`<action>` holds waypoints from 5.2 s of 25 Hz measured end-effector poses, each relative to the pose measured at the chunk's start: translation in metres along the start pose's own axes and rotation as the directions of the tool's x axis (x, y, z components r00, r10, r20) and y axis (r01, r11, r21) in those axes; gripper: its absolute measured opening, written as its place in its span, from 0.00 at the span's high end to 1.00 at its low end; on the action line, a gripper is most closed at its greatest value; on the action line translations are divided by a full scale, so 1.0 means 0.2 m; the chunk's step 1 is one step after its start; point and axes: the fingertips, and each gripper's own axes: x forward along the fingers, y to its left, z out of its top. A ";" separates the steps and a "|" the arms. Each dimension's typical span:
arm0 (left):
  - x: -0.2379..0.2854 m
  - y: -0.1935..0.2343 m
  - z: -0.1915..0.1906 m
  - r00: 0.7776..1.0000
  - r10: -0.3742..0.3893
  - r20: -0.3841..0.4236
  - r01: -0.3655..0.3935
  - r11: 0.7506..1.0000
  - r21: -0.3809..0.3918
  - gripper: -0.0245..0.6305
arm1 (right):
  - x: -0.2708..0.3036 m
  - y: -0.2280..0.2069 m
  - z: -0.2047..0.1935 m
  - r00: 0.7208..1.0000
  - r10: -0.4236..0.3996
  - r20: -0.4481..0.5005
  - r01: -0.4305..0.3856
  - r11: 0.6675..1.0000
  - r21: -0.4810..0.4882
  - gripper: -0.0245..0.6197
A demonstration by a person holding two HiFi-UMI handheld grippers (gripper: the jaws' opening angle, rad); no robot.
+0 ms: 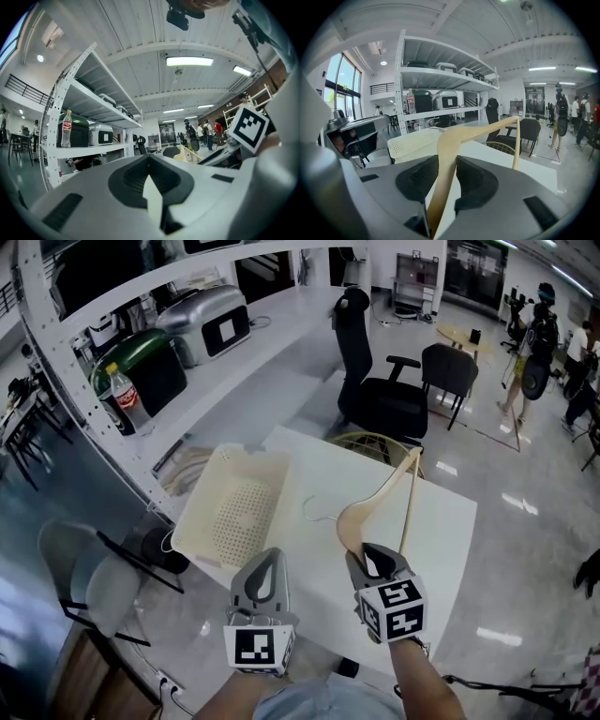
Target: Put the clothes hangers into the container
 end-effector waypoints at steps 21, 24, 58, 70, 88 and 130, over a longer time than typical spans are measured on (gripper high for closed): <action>0.07 0.98 -0.08 0.989 -0.132 0.072 0.136 0.989 -0.062 0.94 | 0.64 0.72 0.41 0.995 -0.099 -0.023 0.098 0.994 -0.044 0.77; 0.06 1.07 -0.10 0.989 -0.133 0.071 0.138 0.989 -0.060 0.94 | 0.71 0.80 0.47 0.995 -0.092 -0.024 0.090 0.994 -0.058 0.77; 0.37 1.64 -0.25 0.999 0.030 -0.015 -0.030 1.000 -0.006 0.94 | 1.49 1.00 0.52 0.987 0.118 -0.110 -0.123 0.991 -0.048 0.77; 0.45 1.65 -0.40 0.994 0.028 -0.108 -0.029 1.000 -0.007 0.94 | 1.62 1.04 0.25 0.965 0.160 -0.207 -0.168 0.986 -0.018 0.76; 0.43 1.60 -0.42 0.993 0.014 -0.116 -0.016 1.000 -0.019 0.94 | 1.61 1.06 0.27 0.972 0.183 -0.148 -0.188 0.982 -0.014 0.72; 0.21 1.22 0.04 0.996 -0.060 0.067 0.061 0.998 -0.011 0.94 | 0.62 0.79 0.70 0.925 -0.101 0.367 0.131 0.990 -0.058 0.95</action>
